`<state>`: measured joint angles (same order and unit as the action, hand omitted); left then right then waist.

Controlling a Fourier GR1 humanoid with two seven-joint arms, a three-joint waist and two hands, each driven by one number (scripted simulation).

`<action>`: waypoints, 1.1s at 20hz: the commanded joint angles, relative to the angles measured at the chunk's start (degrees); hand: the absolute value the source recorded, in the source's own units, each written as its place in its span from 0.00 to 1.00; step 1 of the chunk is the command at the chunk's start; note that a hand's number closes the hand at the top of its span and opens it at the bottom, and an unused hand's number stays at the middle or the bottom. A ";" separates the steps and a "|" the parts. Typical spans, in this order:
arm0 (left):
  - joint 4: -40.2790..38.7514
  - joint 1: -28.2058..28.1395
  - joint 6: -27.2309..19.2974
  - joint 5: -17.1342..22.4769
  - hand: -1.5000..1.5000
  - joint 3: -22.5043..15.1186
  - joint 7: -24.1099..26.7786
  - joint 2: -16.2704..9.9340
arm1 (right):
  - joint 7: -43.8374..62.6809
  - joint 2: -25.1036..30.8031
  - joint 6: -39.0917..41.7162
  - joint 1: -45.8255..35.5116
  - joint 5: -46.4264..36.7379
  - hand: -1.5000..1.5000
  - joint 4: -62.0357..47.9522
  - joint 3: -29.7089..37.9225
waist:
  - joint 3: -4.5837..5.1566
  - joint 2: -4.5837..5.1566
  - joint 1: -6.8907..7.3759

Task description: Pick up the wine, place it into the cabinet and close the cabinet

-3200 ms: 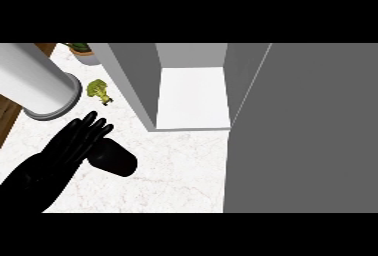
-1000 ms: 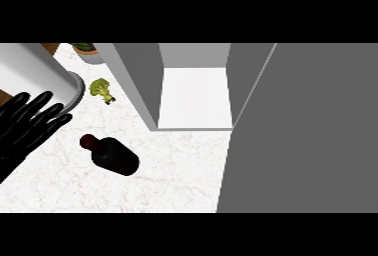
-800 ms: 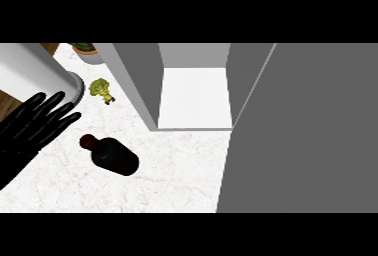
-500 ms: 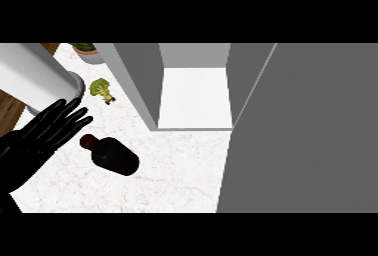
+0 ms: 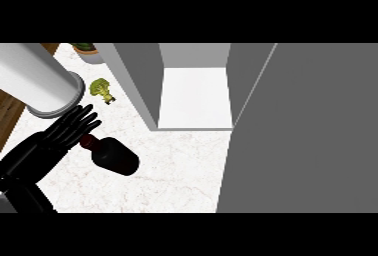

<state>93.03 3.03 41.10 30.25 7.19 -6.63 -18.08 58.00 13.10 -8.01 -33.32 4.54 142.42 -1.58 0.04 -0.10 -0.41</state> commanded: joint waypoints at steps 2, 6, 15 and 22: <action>-12.04 2.60 6.00 -7.88 0.00 2.35 9.76 0.13 | 3.40 -0.72 -1.21 0.02 2.18 0.00 4.81 -0.35 | 0.04 0.09 -0.19; -15.07 4.63 5.68 -10.68 0.00 1.26 11.61 1.48 | 5.14 1.42 -0.53 -1.29 5.78 0.00 5.86 4.39 | 0.01 0.02 -0.21; -26.94 5.25 5.01 -23.10 0.00 0.17 24.15 3.29 | 7.48 0.91 -1.11 -0.27 3.41 0.00 8.54 0.00 | 0.03 -0.04 -0.32; -43.02 10.29 5.61 -30.11 0.00 -0.19 36.36 0.38 | 6.63 0.02 -1.86 -2.09 2.63 0.00 7.59 -1.27 | 0.11 0.11 -0.91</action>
<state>58.08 11.16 43.37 2.75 6.66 21.84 -15.94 58.70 13.55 -8.47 -36.16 4.63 142.41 -1.62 0.10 -0.01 -0.93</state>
